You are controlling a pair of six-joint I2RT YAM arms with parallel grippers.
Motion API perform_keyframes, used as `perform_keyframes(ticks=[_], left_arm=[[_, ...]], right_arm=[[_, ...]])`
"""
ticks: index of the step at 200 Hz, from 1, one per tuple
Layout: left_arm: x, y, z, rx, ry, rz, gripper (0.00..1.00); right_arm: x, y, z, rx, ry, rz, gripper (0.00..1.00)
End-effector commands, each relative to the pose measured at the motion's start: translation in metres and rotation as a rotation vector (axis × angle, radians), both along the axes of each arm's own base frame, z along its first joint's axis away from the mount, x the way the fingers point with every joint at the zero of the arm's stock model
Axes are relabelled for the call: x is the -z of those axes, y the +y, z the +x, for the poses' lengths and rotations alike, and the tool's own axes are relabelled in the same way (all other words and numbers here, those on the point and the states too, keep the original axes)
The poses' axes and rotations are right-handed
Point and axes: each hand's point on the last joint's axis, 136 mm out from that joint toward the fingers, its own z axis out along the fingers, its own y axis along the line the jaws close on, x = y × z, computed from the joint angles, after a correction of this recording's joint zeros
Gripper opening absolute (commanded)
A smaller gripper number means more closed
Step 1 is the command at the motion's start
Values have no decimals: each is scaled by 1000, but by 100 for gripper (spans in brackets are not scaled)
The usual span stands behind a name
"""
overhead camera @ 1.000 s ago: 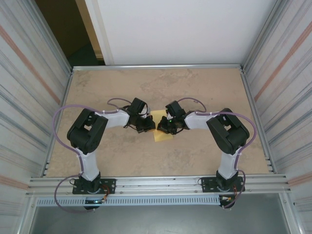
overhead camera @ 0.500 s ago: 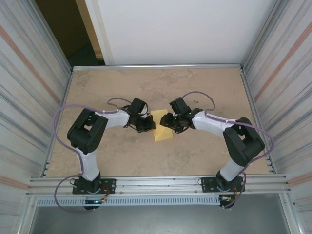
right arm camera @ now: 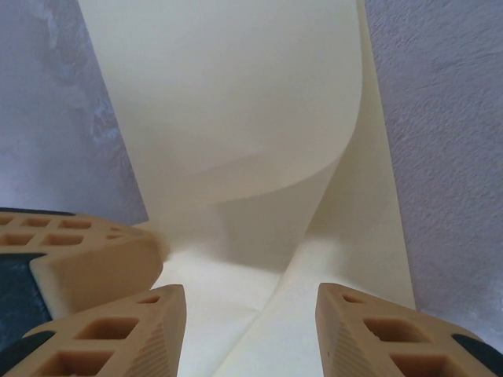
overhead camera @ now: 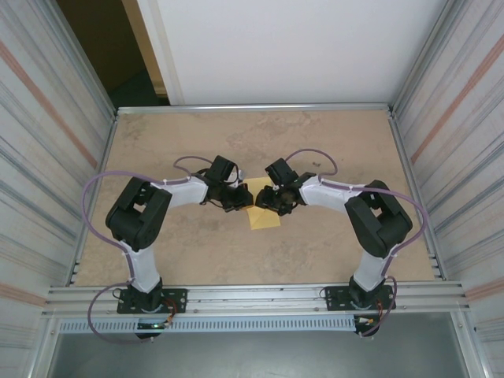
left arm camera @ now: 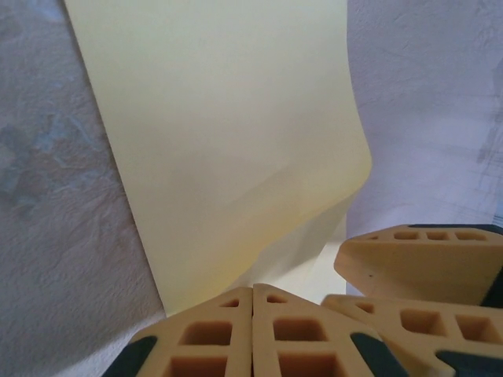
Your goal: Fold a paper plane with a square sheet of paper (pick it up from the middle)
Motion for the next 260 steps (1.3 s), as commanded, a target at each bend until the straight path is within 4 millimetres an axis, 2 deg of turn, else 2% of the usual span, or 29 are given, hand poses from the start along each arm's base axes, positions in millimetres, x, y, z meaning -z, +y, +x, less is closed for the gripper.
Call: perform_keyframes(ticks=[1,59,109,142,175,222,260], left_arm=[[-17,-6,0,33,-38,-39,8],[-17,-8,-1,42,-36,-42,8],[-23,-8,-2,43,-42,-49,9],[-23,-9,-9,51,-39,-41,9],[-22,-8,-18,57,-38,-21,9],[-10,-5,-39,70,-17,34,9],[-4,-4,-45,68,-12,59,9]], right_arm=[[8,-2,-2,-20,20,-39,43],[20,-4,0,0,44,-60,39],[38,-18,-5,68,115,-86,33],[52,-26,-11,96,165,-118,27],[61,-32,-17,105,196,-148,25],[67,-38,-20,123,220,-165,25],[68,-40,-21,127,227,-174,25]])
